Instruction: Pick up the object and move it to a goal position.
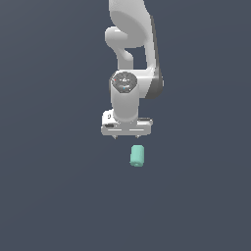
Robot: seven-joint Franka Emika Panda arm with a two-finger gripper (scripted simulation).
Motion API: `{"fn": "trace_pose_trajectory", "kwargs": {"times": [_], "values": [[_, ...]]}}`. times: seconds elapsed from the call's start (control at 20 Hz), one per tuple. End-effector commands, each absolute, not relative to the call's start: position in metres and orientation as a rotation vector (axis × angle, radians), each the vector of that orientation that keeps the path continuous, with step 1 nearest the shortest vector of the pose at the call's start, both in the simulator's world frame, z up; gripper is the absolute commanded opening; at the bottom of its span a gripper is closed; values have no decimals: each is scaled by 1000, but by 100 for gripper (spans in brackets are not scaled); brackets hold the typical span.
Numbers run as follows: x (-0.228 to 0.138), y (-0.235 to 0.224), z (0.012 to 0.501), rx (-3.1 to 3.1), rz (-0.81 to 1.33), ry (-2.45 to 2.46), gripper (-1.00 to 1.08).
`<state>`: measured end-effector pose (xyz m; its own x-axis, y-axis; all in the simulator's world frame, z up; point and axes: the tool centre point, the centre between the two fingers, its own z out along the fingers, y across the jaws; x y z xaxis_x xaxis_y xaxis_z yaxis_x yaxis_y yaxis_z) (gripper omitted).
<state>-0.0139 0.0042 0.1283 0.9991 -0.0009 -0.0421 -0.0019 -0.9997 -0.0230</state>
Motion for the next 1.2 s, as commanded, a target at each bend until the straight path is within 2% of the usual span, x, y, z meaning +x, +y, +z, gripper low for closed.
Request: {"fn": "trace_pose_trajectory", "kwargs": {"times": [0.0, 0.65, 1.15], "values": [[-11, 8, 126, -3119, 63, 16, 100], [25, 47, 97, -3132, 13, 189, 100], [32, 57, 90, -3133, 2, 224, 100]]}}
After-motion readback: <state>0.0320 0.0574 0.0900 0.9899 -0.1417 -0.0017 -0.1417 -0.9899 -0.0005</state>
